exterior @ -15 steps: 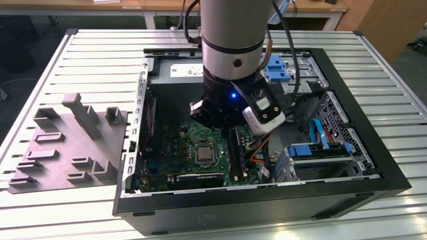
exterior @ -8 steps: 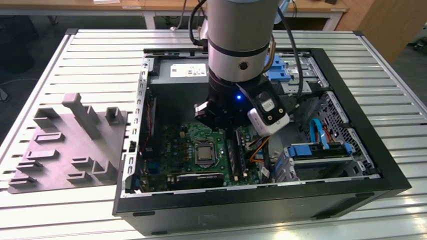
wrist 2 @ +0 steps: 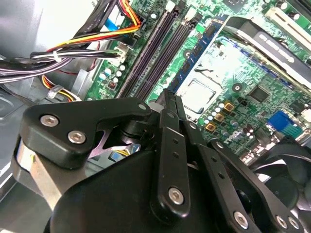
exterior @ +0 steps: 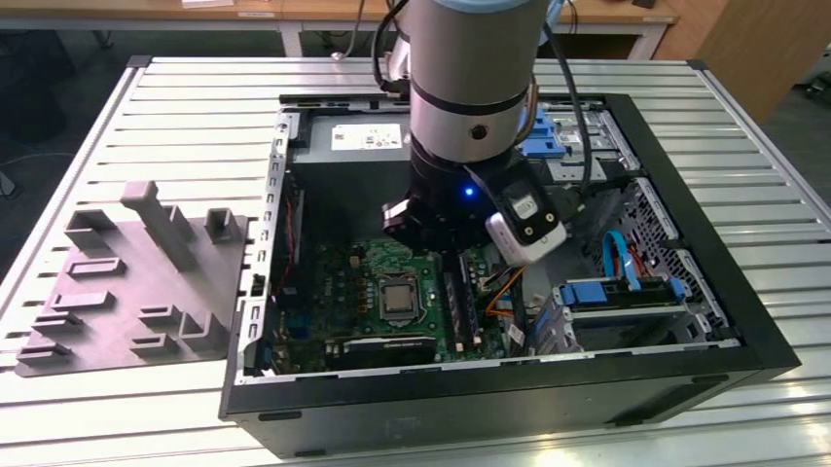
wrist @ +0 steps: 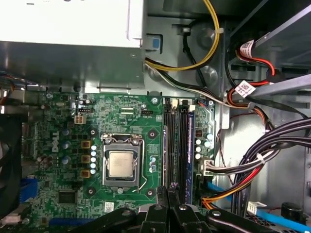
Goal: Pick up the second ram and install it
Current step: 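Insert the second ram into the second slot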
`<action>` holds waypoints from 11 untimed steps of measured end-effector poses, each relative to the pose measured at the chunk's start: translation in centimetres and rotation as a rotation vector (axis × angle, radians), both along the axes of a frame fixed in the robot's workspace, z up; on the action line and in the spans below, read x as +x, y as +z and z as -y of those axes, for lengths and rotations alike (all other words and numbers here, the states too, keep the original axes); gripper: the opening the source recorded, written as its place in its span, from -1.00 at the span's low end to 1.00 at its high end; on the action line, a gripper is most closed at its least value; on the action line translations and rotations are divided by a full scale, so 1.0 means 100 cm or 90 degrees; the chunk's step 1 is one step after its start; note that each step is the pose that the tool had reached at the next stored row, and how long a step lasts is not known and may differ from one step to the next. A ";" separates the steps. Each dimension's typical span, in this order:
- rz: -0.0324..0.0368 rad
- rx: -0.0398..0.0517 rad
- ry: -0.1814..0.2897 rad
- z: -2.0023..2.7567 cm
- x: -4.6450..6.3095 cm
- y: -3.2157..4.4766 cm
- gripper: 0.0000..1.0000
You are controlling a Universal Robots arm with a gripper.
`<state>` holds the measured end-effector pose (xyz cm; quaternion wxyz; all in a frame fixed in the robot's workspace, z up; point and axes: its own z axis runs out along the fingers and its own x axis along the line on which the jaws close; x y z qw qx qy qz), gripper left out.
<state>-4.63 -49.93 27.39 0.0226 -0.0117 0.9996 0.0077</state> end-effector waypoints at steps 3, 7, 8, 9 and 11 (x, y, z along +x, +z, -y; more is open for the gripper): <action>0.0000 0.0000 0.000 -0.0008 0.004 -0.0014 -0.76; 0.0000 -0.0001 0.000 -0.0013 0.006 -0.0030 -0.76; 0.0000 -0.0001 0.000 -0.0014 0.007 -0.0037 -0.76; -0.0001 0.0000 0.000 -0.0016 0.007 -0.0043 -0.76; 0.0000 0.0000 0.000 -0.0019 0.008 -0.0058 -0.76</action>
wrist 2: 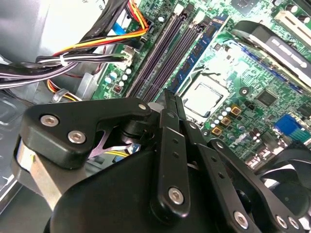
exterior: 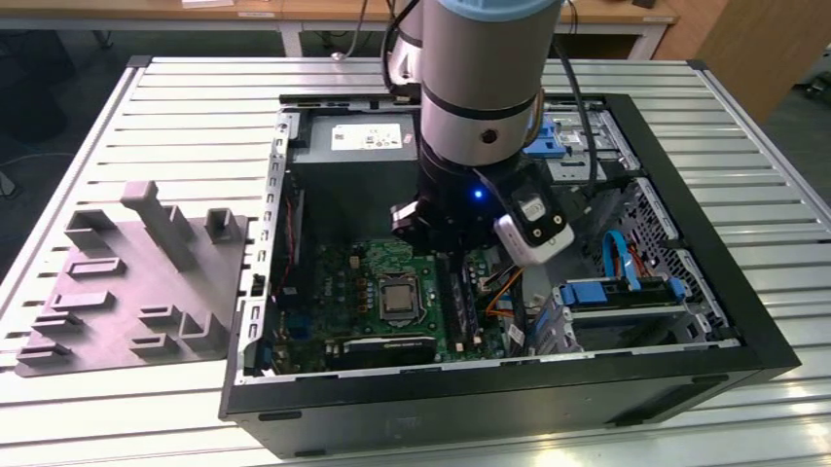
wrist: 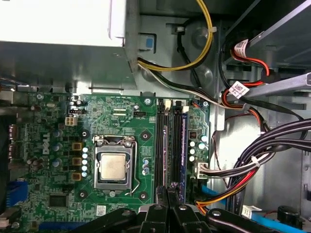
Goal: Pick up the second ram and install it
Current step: 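Insert the second ram into the second slot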
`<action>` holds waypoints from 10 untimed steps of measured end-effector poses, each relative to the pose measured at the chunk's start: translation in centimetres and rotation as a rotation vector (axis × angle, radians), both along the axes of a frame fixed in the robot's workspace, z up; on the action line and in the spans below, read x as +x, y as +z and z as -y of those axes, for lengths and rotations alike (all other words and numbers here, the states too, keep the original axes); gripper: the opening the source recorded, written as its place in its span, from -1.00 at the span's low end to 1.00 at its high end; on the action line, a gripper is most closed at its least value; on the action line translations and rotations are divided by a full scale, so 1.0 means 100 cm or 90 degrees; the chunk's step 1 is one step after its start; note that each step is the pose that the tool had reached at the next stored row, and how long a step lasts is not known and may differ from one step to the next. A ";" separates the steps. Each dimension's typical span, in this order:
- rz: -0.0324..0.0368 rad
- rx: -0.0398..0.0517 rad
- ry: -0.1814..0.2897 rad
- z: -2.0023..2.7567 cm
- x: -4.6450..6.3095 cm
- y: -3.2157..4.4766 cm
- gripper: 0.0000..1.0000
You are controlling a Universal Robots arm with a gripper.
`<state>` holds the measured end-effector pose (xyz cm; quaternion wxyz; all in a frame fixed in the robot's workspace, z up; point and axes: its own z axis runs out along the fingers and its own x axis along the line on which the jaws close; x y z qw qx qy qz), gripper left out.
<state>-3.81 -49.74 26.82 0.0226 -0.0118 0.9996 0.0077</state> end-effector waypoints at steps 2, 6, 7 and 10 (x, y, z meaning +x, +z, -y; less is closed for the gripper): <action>0.0000 0.0001 0.000 -0.0001 0.001 -0.0011 -0.76; 0.0000 0.0014 0.000 -0.0001 0.004 -0.0033 -0.76; 0.0000 0.0021 0.000 -0.0002 0.004 -0.0042 -0.76; 0.0000 0.0025 0.000 -0.0002 0.004 -0.0092 -0.76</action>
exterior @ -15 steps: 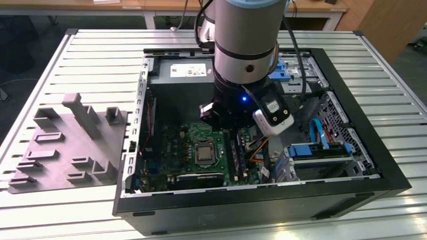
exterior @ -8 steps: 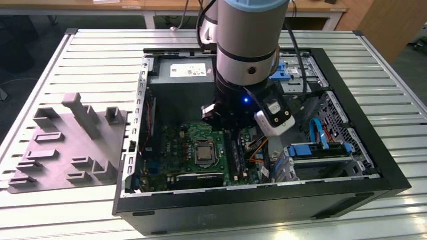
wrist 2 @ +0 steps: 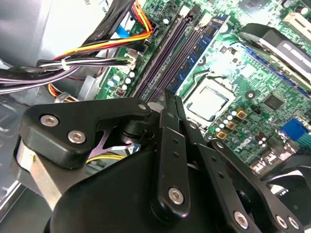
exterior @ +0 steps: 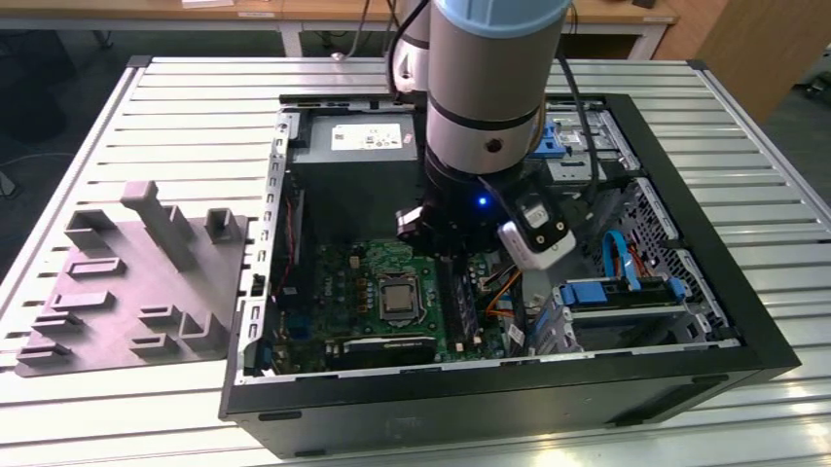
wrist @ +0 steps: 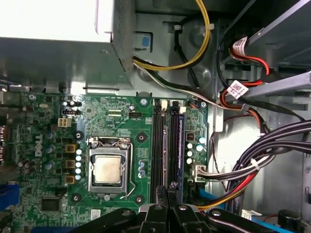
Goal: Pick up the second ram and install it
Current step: 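Insert the second ram into the second slot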
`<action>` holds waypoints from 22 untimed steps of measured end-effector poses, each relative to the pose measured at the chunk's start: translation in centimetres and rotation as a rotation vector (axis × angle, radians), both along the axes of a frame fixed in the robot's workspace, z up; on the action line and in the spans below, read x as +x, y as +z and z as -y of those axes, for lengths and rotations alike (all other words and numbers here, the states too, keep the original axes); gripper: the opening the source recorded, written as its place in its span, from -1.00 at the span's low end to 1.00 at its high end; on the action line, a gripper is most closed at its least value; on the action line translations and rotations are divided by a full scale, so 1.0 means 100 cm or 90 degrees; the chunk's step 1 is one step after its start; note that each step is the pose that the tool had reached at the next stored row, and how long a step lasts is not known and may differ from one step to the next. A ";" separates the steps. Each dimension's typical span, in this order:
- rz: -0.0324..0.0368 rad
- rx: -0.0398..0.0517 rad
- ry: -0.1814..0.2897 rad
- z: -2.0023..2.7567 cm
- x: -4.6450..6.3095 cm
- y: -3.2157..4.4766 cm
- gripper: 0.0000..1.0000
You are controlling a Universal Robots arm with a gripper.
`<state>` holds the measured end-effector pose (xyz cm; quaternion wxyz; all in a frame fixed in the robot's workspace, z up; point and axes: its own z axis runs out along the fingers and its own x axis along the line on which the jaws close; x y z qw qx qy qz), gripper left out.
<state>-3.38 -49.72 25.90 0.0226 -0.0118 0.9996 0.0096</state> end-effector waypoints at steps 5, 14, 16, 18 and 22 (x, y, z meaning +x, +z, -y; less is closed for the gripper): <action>0.0000 0.0000 0.000 0.0000 0.000 -0.0091 -0.76; 0.0000 0.0000 0.000 0.0000 0.000 -0.0129 -0.76; 0.0002 0.0005 0.000 0.0000 0.000 -0.0141 -0.76; 0.0000 0.0020 0.000 -0.0002 0.000 -0.0151 -0.76; 0.0000 0.0102 0.000 -0.0019 0.000 -0.0171 -0.76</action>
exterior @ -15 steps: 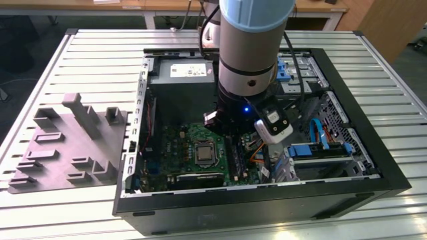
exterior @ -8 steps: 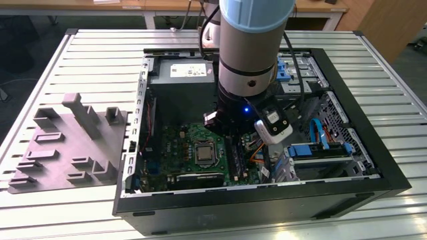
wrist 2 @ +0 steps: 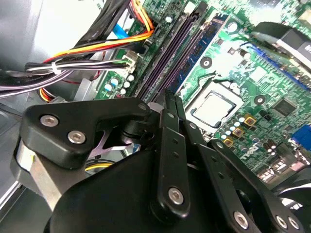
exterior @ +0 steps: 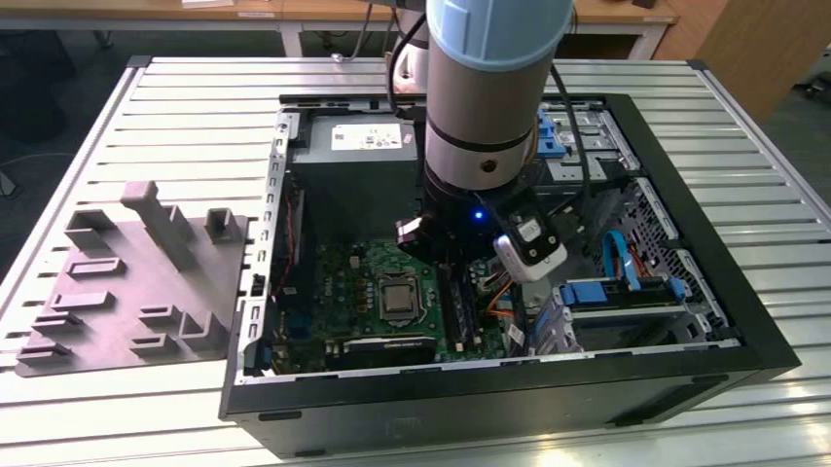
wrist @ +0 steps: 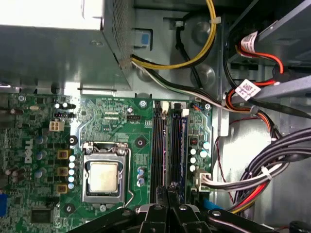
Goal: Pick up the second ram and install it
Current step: 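Insert the second ram into the second slot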
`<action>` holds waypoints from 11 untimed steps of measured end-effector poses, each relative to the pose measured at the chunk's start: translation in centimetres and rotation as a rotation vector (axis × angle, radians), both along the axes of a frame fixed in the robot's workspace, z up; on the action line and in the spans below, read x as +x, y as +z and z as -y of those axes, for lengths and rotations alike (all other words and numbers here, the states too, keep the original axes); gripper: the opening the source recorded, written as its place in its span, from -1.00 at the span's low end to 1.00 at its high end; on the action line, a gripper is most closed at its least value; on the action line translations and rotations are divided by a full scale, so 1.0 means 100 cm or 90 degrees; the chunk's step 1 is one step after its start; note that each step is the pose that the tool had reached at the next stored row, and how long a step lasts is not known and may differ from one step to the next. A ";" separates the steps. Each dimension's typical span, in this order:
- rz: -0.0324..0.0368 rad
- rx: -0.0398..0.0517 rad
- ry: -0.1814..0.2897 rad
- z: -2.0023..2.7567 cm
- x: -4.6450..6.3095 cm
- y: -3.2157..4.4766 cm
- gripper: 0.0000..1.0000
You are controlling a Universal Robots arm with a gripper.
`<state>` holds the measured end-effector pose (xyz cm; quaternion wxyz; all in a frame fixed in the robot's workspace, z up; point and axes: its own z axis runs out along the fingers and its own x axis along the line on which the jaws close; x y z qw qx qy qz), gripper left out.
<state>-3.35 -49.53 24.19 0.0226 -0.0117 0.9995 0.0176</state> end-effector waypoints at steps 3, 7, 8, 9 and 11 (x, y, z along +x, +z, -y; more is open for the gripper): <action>0.0001 0.0050 0.000 -0.0007 0.000 -0.0012 -0.76; 0.0001 0.0129 0.000 -0.0013 0.000 -0.0037 -0.76; 0.0001 0.0141 0.000 -0.0013 0.000 -0.0044 -0.76; 0.0001 0.0144 0.000 -0.0013 0.000 -0.0050 -0.76; 0.0000 0.0143 0.000 -0.0013 0.000 -0.0057 -0.76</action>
